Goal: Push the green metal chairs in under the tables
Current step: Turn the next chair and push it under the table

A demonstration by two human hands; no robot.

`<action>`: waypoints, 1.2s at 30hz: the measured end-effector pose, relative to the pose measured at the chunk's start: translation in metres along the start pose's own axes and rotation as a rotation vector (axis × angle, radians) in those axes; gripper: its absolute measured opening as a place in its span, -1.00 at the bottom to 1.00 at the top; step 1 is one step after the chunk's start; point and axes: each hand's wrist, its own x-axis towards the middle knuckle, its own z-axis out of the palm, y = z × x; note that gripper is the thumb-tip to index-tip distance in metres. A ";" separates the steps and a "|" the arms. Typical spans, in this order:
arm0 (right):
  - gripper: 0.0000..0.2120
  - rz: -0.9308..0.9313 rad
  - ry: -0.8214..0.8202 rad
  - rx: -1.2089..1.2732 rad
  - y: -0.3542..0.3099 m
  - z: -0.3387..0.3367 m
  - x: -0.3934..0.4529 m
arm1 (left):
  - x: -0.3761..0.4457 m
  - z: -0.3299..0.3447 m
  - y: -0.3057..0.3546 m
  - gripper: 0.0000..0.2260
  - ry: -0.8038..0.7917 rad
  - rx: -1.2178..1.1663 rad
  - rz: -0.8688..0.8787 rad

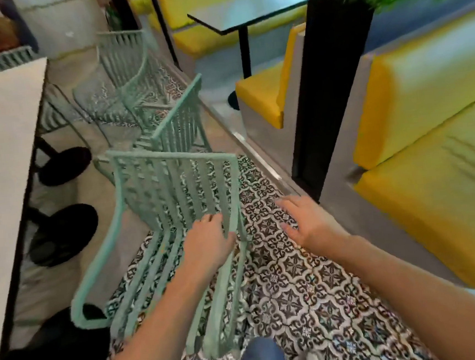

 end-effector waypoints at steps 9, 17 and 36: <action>-0.47 -0.154 -0.056 -0.066 0.021 -0.014 0.169 | 0.137 -0.006 -0.027 -0.64 0.085 -0.191 -0.202; -0.48 -0.362 -0.182 -0.164 -0.009 -0.020 0.334 | 0.239 -0.025 -0.081 -0.66 0.053 -0.270 -0.372; -0.28 -1.578 -0.695 -0.623 -0.143 0.090 0.621 | 0.375 0.022 -0.051 -0.24 -0.086 -0.822 -1.131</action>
